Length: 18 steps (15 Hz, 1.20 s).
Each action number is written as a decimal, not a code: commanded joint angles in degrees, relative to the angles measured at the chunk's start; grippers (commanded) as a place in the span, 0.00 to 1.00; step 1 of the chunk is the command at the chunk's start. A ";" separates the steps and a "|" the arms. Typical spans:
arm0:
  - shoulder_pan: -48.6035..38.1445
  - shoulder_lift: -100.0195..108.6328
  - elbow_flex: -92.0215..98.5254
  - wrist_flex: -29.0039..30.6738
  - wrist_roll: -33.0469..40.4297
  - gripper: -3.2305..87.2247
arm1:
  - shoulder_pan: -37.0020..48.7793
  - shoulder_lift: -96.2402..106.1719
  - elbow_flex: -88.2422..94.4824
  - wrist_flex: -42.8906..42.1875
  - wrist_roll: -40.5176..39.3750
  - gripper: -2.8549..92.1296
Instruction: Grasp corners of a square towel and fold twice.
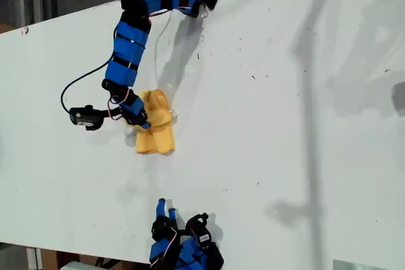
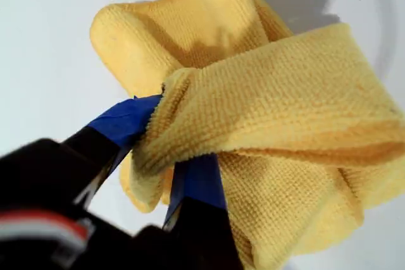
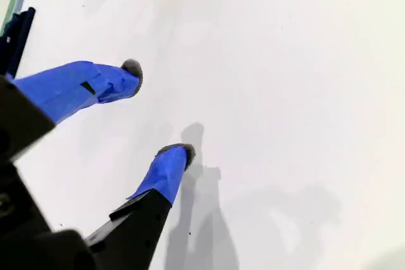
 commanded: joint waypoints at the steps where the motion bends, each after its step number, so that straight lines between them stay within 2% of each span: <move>1: 0.70 0.26 0.09 -0.44 0.53 0.27 | -1.76 -0.44 -5.27 -4.31 -0.88 0.03; 6: 0.70 0.35 0.09 -0.44 0.44 0.27 | -4.57 1.05 -5.54 -13.71 -2.20 0.03; 9: 0.70 0.35 0.09 -0.44 0.53 0.27 | -4.75 -0.97 -5.89 -16.52 -1.85 0.05; 10: 0.70 0.35 0.09 -0.44 0.53 0.27 | -4.92 -1.58 -5.89 -16.88 -2.11 0.23; 11: 0.70 0.35 0.09 -0.44 0.53 0.27 | -5.27 -1.58 -5.98 -17.05 -2.20 0.35; 14: 0.70 0.35 0.09 -0.44 0.53 0.27 | -7.65 1.32 -6.33 -17.14 -4.83 0.43; 16: 0.70 0.35 0.09 -0.44 0.53 0.27 | -9.93 5.01 -6.33 -17.05 -6.42 0.43; 18: 0.70 0.35 0.09 -0.44 0.62 0.27 | -8.61 8.44 -4.92 -15.12 -6.50 0.42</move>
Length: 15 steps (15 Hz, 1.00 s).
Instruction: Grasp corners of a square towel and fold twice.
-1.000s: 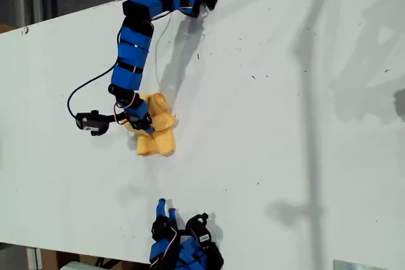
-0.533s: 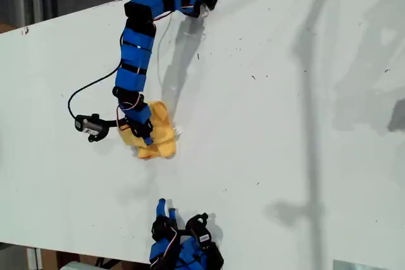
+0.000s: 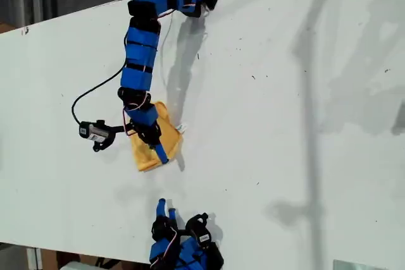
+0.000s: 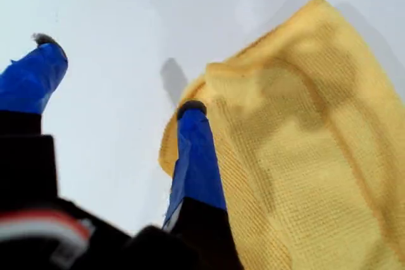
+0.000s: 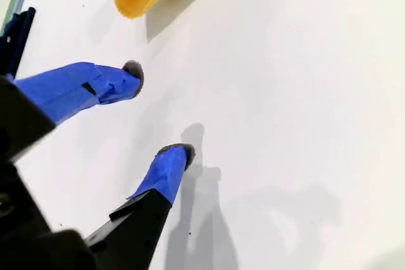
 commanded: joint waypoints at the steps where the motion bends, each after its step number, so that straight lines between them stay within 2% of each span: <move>1: 0.70 0.35 0.09 -0.44 0.62 0.27 | 3.25 8.00 -1.49 1.58 -0.62 0.42; 5: 0.70 0.35 0.09 -0.44 0.62 0.27 | 15.21 -1.32 -0.53 9.93 4.22 0.38; 7: 0.70 0.35 0.09 -0.44 0.70 0.27 | 16.96 -4.39 -0.44 15.47 5.80 0.38; 10: 0.88 0.35 0.09 -0.44 0.62 0.26 | 11.87 -4.22 2.02 23.82 7.38 0.37; 15: 0.88 0.35 0.09 -0.44 0.62 0.26 | 0.44 3.78 9.93 28.48 12.57 0.37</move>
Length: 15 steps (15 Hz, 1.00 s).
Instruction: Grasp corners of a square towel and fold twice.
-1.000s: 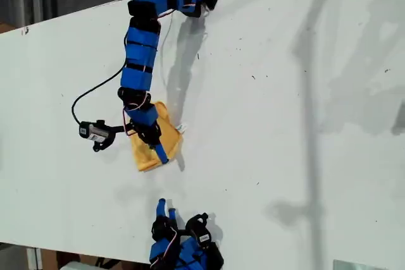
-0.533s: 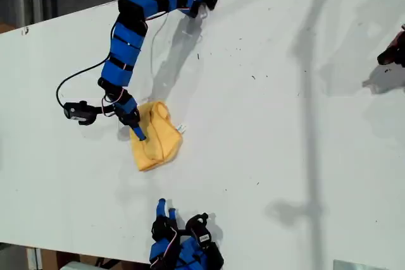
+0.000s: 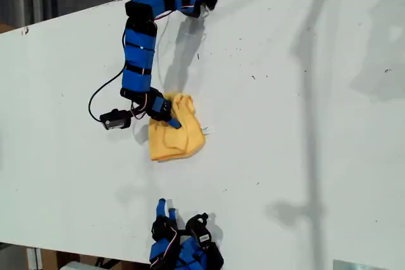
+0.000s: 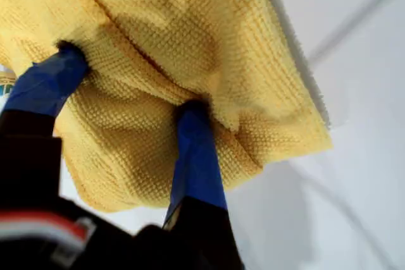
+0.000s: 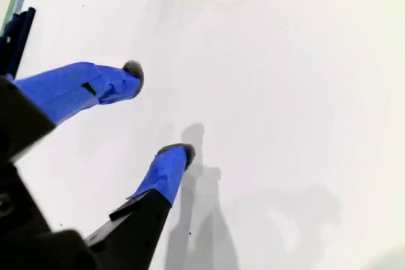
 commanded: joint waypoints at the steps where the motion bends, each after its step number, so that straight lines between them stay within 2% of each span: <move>1: 0.88 0.35 0.09 -0.35 0.53 0.26 | -3.60 6.59 0.44 0.44 0.97 0.37; 3: 1.05 0.35 0.09 -0.35 0.62 0.26 | -6.50 7.47 0.44 1.67 1.67 0.37; 5: 0.97 0.35 0.09 -0.35 0.62 0.26 | -8.35 9.40 0.79 1.76 1.67 0.42; 9: 1.05 0.35 0.09 -0.35 0.62 0.26 | -3.16 23.91 2.20 5.98 0.09 0.44; 11: 1.23 0.35 0.09 -0.35 0.53 0.26 | 0.26 39.29 13.71 4.83 0.53 0.44; 12: 1.93 0.35 0.00 -0.35 1.41 0.27 | 2.20 49.92 25.84 0.88 1.49 0.44; 15: 7.38 0.35 -0.53 -0.44 3.69 0.26 | 2.64 80.16 67.32 -19.60 7.03 0.43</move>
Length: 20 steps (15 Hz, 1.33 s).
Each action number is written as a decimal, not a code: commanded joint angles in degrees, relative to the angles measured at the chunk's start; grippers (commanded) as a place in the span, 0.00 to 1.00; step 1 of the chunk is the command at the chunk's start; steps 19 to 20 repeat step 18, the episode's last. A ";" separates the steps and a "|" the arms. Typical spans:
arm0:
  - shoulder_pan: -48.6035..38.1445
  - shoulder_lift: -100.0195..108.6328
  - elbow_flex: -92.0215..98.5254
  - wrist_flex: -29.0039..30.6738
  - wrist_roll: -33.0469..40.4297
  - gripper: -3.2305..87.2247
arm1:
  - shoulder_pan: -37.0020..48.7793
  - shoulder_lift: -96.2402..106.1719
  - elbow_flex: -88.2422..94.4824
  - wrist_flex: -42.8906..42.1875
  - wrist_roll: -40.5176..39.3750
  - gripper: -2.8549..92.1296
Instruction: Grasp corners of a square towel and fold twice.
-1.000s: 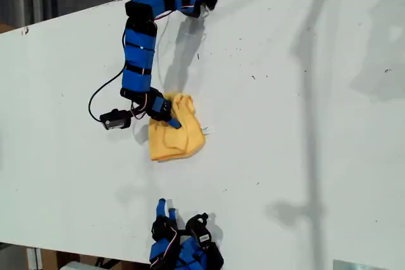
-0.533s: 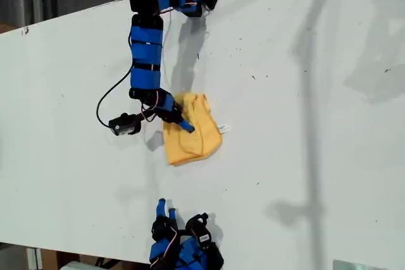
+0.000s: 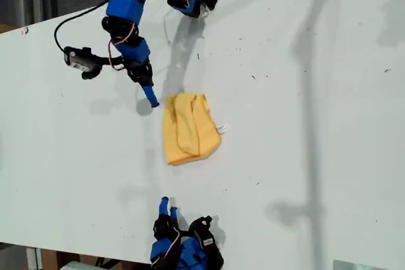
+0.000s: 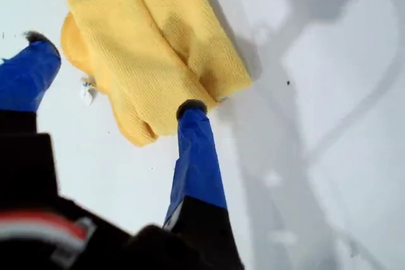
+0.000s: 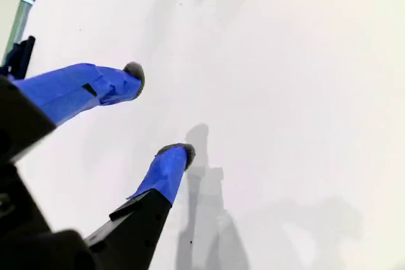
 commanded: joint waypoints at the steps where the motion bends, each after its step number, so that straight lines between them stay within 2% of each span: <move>1: 3.78 0.35 -0.62 -0.26 0.35 0.25 | -0.97 24.52 27.25 -13.27 3.69 0.42; 2: 3.87 0.35 -0.18 -0.18 -3.87 0.25 | -1.14 34.54 35.07 -14.41 5.01 0.31; 3: 3.87 0.35 0.88 -0.26 -5.27 0.24 | -0.53 43.68 40.08 -11.43 5.54 0.15; 4: 4.57 0.35 0.97 -0.35 -3.69 0.24 | -0.26 52.38 43.33 -7.12 5.63 0.07; 5: 4.66 0.35 1.14 -0.62 -0.79 0.24 | -0.09 61.70 45.88 -1.58 5.63 0.05; 6: 4.66 0.35 1.14 -0.79 1.23 0.23 | 0.62 68.47 47.81 4.75 5.80 0.05; 9: 4.48 0.35 1.23 -1.05 9.67 0.23 | 1.41 67.85 49.39 8.88 7.91 0.03; 11: 4.39 0.35 1.32 -1.14 13.10 0.23 | 3.52 67.85 48.78 15.73 19.42 0.03; 12: 4.39 0.35 1.32 -1.23 13.36 0.23 | 4.92 67.85 48.25 21.27 29.00 0.03; 13: 4.39 0.35 1.32 -1.23 13.36 0.23 | 4.13 67.85 48.25 23.12 29.97 0.03; 15: 4.39 0.35 1.32 -1.23 13.36 0.23 | -0.79 67.85 48.16 23.29 30.85 0.06; 18: 4.39 0.35 1.32 -1.23 13.36 0.23 | -13.89 67.85 48.52 22.15 46.58 0.06; 20: 4.39 0.35 1.32 -1.23 13.36 0.23 | -13.89 67.85 48.52 22.15 46.58 0.06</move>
